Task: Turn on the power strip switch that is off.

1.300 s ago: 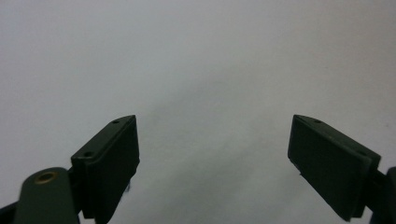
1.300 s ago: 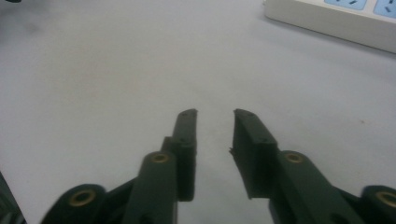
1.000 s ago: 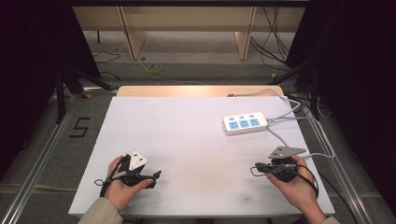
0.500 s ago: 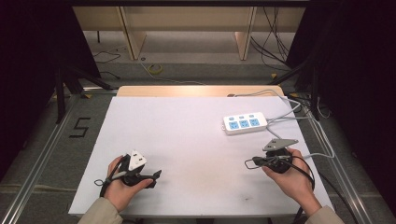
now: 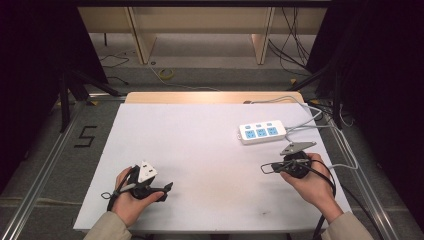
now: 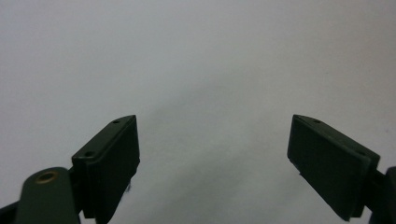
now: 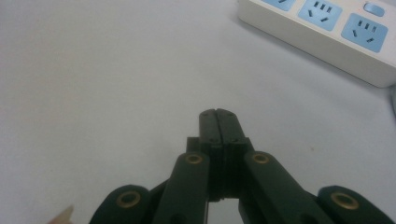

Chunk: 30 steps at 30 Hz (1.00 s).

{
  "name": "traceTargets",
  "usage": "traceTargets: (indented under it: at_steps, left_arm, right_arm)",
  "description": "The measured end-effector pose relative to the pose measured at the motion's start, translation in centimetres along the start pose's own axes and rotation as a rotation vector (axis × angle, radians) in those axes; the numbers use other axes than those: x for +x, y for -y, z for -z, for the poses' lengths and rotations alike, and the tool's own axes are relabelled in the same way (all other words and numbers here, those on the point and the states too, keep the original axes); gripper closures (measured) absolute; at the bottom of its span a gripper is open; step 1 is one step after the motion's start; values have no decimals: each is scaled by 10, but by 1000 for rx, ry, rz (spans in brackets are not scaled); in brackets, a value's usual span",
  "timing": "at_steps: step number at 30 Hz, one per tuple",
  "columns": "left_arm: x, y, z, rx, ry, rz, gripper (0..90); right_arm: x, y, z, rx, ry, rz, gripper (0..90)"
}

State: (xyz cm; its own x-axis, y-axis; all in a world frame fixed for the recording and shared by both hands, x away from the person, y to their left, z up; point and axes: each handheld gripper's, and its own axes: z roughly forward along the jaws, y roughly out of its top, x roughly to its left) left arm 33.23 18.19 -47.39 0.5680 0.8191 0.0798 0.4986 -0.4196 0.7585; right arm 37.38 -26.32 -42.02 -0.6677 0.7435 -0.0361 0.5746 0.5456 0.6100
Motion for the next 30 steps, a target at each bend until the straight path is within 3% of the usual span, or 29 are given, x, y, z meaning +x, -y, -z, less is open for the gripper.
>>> traceTargets:
  at_steps: [16,30]
  left_arm:
    - [0,0,-1,6,0,-5,165]
    - [-1,0,0,10,0,-9,165]
  right_arm:
    - [-10,-15,-1,51,20,-13,900]
    - [-14,-26,-3,62,31,-13,900]
